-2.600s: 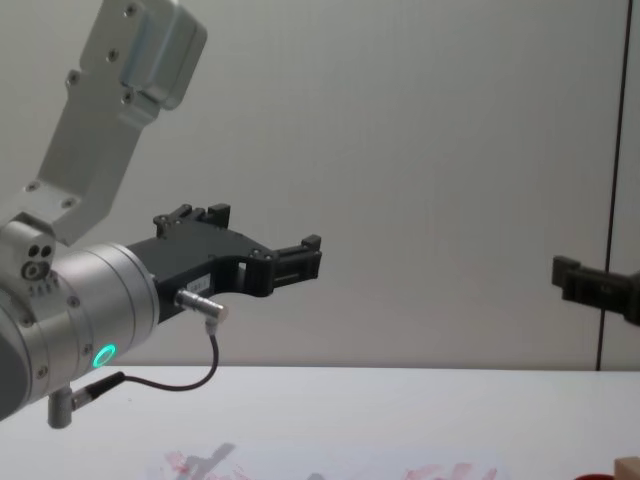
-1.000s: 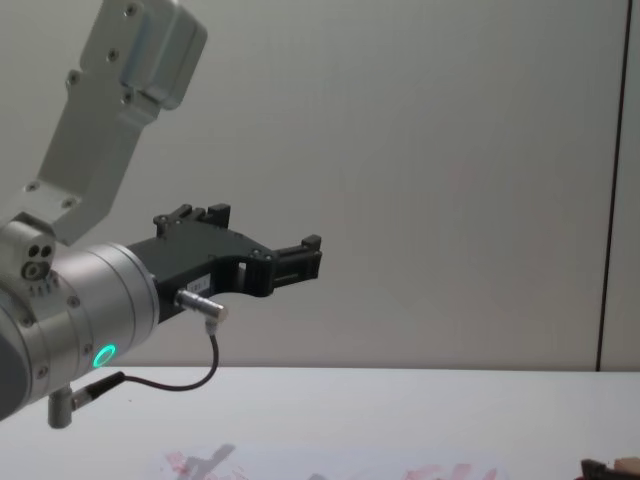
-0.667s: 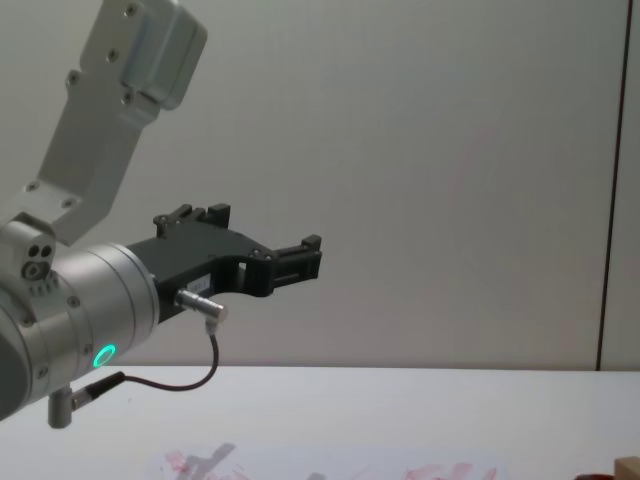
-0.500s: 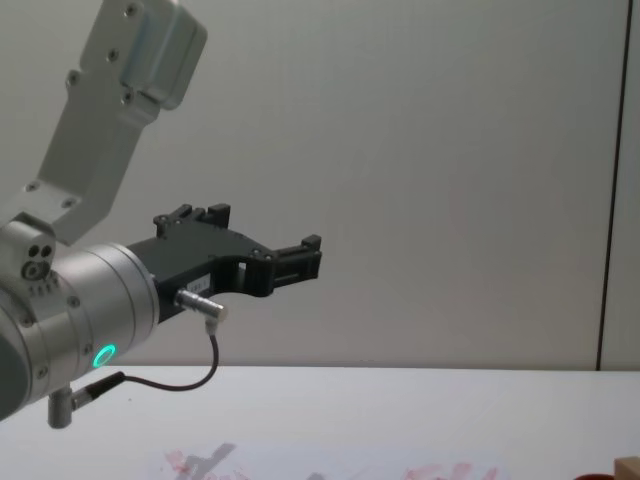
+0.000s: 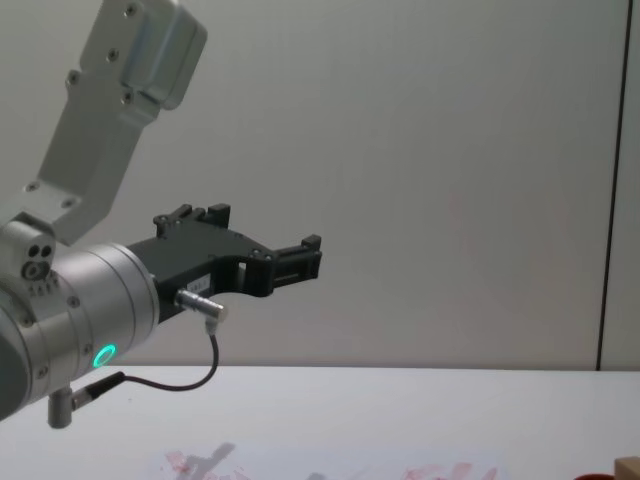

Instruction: Use the one hand to pick up the stamp and affix it onto the A4 paper.

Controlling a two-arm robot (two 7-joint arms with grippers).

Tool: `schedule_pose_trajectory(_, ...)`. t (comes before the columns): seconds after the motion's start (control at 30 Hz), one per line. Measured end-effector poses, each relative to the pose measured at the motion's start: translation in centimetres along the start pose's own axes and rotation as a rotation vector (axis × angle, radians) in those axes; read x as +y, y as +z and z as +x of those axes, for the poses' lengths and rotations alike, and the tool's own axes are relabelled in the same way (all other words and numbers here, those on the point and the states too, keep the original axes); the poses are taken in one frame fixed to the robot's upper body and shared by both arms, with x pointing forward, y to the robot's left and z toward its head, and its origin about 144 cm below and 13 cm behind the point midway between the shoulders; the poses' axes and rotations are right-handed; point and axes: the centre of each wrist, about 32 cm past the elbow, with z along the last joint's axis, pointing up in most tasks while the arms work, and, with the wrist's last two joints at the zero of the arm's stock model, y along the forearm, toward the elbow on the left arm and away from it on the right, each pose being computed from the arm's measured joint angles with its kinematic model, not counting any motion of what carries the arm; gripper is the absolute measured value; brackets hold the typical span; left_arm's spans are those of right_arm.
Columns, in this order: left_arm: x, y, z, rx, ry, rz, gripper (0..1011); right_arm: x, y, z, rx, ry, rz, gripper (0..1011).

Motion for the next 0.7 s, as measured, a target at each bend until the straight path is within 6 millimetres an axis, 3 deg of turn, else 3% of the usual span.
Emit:
schedule_pose_trajectory(0.4, 0.0, 0.0, 0.0, 0.0, 0.0, 0.0, 1002, 0.07, -0.07, -0.05, -0.001, -0.002, -0.003, 488)
schedule_pose_trajectory(0.5, 0.0, 0.0, 0.0, 0.0, 0.0, 0.0, 1002, 0.09, -0.08, -0.06, -0.001, -0.003, -0.003, 363)
schedule_pose_trajectory(0.7, 0.0, 0.0, 0.0, 0.0, 0.0, 0.0, 1002, 0.1, -0.07, -0.07, -0.002, -0.003, -0.003, 225)
